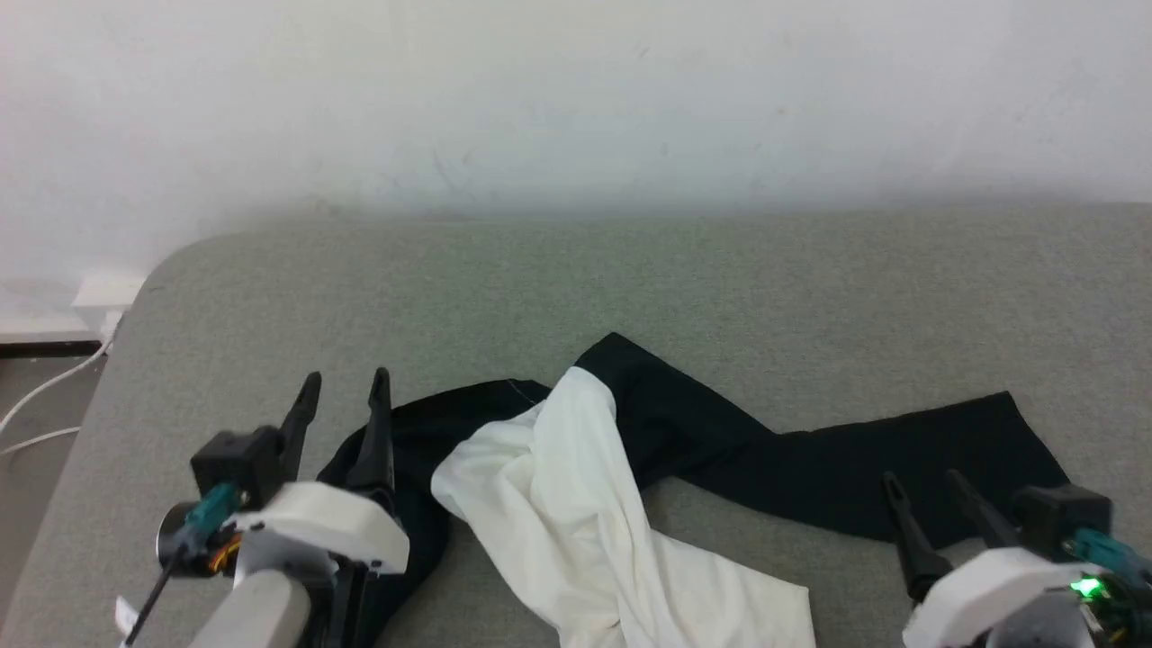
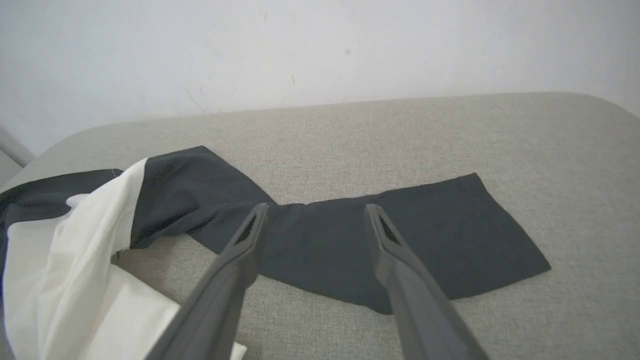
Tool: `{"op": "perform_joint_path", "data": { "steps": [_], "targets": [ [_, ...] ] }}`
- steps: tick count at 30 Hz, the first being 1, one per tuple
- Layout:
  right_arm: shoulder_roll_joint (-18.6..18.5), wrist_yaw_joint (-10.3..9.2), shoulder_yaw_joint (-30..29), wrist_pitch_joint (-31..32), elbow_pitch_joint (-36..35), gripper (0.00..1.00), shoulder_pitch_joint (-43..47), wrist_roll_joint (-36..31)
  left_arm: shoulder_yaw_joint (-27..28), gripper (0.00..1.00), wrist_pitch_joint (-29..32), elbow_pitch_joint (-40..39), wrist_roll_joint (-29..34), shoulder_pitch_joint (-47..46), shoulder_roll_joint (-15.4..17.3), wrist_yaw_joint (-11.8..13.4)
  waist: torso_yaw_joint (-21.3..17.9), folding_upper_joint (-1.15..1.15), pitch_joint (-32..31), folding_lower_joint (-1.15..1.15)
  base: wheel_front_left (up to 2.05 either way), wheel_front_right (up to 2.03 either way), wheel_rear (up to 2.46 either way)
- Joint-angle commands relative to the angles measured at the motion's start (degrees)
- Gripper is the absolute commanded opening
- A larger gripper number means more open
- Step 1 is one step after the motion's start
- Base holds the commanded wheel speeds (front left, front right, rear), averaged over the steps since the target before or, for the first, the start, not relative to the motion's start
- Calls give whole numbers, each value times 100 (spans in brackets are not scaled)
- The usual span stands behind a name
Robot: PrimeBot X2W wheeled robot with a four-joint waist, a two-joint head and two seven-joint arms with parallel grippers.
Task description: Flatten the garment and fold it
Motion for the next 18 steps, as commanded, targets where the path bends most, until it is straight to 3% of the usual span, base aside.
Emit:
{"op": "perform_joint_path", "data": {
  "steps": [1, 8, 16, 17, 18],
  "targets": [
    [14, -5, 29, 133, 166, 100, -215, -28, 222, 100, -25, -248, 196, 305, -98, 33, 61, 0, 22, 0, 0, 0, 0],
    [-123, -5, 303, 1342, 1581, 100, -1143, -118, 984, 100, -26, -1051, 913, 1118, -601, -157, 340, 0, 126, 0, 0, 0, 0],
    [-498, -5, 918, 2352, 3154, 100, -1980, 143, 1240, 100, -26, -893, 1229, 1280, -947, -520, 505, 0, 217, 0, 0, 0, 0],
    [-516, -5, 976, 2492, 3334, 80, -2026, 206, 1270, 100, -26, -872, 1255, 1277, -985, -557, 509, 0, 221, 0, 0, 0, 0],
    [-540, -5, 1020, 2611, 3491, 38, -2070, 266, 1292, 100, -27, -852, 1284, 1285, -1024, -585, 510, 0, 230, 0, 0, 0, 0]
  ]
}}
